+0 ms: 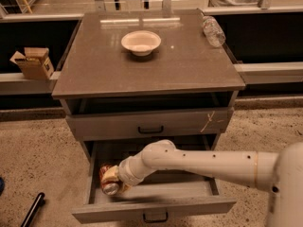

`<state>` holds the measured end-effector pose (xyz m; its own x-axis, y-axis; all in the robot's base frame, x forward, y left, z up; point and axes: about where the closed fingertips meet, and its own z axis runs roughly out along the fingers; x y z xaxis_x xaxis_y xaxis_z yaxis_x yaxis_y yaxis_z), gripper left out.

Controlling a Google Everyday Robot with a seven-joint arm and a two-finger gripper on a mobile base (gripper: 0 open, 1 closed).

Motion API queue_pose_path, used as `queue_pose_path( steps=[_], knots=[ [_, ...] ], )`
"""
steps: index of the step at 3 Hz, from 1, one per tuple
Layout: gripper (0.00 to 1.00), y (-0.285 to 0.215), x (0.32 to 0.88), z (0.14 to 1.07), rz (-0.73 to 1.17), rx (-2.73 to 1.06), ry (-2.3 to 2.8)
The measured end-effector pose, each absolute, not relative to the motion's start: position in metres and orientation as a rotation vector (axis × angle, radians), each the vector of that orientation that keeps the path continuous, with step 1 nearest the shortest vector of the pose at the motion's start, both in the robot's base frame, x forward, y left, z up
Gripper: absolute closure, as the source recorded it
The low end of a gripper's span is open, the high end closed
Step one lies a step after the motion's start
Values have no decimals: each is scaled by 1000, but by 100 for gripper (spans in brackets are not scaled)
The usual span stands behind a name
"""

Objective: Pick coke can from middle drawer and place on counter

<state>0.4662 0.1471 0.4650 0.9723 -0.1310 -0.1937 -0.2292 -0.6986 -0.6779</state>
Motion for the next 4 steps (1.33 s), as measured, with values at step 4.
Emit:
queue_pose_path(
  steps=[4],
  knots=[
    [100,39,475,575,94,-1917,40]
  ],
)
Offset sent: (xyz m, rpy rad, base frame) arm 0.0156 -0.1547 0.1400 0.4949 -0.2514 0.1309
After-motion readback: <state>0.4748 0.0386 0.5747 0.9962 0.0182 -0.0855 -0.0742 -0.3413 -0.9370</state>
